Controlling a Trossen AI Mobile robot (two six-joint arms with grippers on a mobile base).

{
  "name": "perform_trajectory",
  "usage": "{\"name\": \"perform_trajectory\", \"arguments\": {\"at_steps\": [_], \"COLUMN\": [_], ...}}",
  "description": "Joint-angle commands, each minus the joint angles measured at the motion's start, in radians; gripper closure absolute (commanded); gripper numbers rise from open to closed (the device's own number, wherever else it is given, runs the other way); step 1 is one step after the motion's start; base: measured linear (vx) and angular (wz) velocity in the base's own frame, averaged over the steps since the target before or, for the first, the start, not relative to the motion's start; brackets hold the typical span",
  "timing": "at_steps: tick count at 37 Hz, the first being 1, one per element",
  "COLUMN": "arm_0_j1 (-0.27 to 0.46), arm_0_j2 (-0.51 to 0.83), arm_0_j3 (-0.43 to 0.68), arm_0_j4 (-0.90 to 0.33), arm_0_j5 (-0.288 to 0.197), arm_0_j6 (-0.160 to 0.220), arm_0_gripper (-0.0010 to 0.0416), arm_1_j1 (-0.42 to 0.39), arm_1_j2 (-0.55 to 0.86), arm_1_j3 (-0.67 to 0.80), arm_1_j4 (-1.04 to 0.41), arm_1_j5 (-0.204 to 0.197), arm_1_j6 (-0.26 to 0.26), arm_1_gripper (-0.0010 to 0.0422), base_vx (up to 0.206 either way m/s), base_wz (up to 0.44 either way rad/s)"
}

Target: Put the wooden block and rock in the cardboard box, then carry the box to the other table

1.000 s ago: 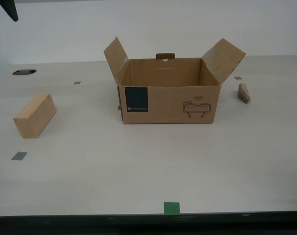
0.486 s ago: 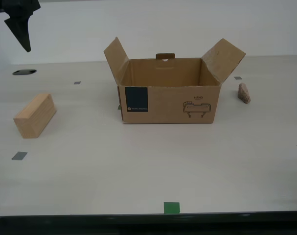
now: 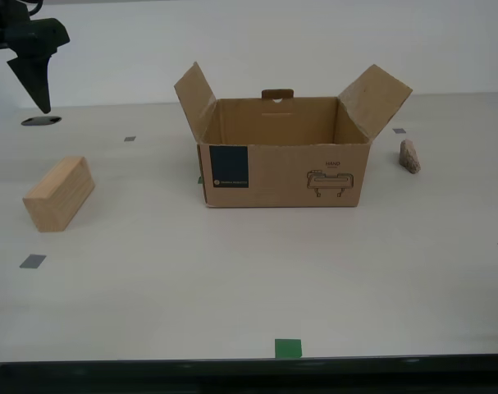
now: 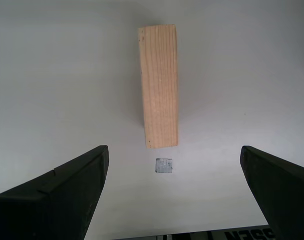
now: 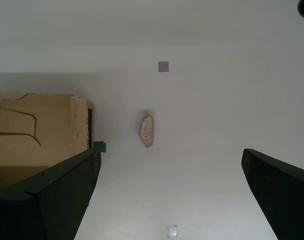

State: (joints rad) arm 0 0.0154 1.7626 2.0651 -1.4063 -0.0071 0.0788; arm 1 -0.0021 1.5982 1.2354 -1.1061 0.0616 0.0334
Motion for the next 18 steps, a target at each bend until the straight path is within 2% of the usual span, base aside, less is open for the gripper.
{"name": "perform_trajectory", "arguments": {"at_steps": [1,9,18], "arm_0_j1": [0.0,0.0,0.002], "arm_0_j2": [0.0,0.0,0.0], "arm_0_j3": [-0.039,-0.179,-0.288], "arm_0_j4": [0.023,0.174,0.259], "arm_0_j5": [-0.003,-0.003,-0.004], "arm_0_j6": [-0.005,-0.029,-0.036], "arm_0_gripper": [0.0012,0.0012,0.0012], "arm_1_j1": [0.0,0.0,0.0], "arm_1_j2": [-0.001,-0.001,-0.001], "arm_1_j3": [0.0,0.0,0.0], "arm_1_j4": [0.001,0.007,0.009], "arm_1_j5": [-0.001,-0.001,-0.001], "arm_1_j6": [0.004,0.004,0.001], "arm_1_gripper": [0.0053,0.0053,0.0053], "base_vx": [0.0,0.0,0.0], "base_wz": [0.0,0.0,0.0]}}
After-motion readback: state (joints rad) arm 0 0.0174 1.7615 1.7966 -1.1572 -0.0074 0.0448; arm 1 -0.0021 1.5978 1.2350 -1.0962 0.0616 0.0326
